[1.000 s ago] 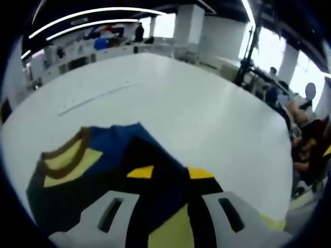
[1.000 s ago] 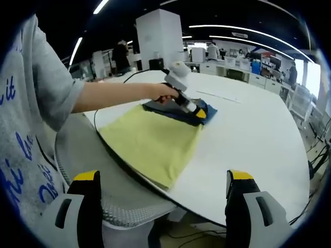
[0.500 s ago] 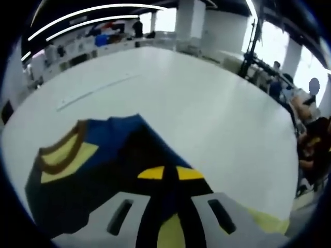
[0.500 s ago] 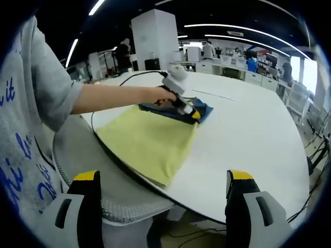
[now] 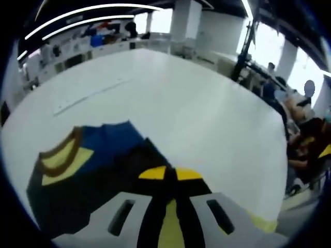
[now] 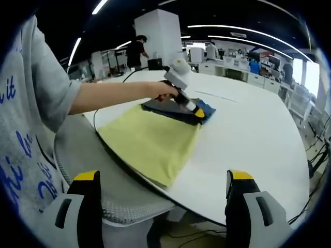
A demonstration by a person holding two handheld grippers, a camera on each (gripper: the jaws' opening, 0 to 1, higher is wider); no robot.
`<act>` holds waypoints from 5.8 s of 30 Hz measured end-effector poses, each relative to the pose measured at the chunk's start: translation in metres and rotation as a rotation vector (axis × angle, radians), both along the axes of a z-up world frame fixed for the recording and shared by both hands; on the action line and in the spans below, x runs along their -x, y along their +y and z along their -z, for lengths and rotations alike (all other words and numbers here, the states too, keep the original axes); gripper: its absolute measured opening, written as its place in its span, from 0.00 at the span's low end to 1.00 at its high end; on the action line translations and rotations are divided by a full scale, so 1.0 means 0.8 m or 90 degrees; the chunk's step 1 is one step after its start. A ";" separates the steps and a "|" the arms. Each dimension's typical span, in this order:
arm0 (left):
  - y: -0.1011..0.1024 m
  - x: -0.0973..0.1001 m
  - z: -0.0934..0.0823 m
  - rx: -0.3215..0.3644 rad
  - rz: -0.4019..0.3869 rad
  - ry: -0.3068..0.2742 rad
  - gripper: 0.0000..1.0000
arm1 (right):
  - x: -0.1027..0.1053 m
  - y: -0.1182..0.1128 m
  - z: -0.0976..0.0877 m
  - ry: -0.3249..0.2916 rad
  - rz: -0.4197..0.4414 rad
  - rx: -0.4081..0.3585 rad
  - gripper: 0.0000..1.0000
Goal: Fold the garment on the visible template until the final outline fits inside the template.
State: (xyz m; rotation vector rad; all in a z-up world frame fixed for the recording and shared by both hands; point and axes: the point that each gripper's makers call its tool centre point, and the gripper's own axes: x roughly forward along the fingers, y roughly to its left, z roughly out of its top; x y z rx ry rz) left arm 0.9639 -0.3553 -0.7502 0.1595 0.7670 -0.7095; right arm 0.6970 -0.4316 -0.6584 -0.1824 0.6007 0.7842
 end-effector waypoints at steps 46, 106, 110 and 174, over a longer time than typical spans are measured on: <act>0.045 0.124 -0.060 0.033 0.003 -0.050 0.53 | 0.019 -0.002 -0.017 -0.036 -0.039 -0.007 1.00; 0.247 0.317 -0.167 0.030 0.003 -0.108 1.00 | 0.000 0.059 -0.053 -0.048 0.001 0.033 1.00; 0.259 0.321 -0.171 0.048 -0.018 -0.112 1.00 | -0.004 0.062 -0.056 -0.050 0.012 0.038 1.00; 0.358 0.329 -0.157 0.039 -0.038 -0.121 0.99 | -0.004 0.094 -0.037 -0.039 0.093 0.057 1.00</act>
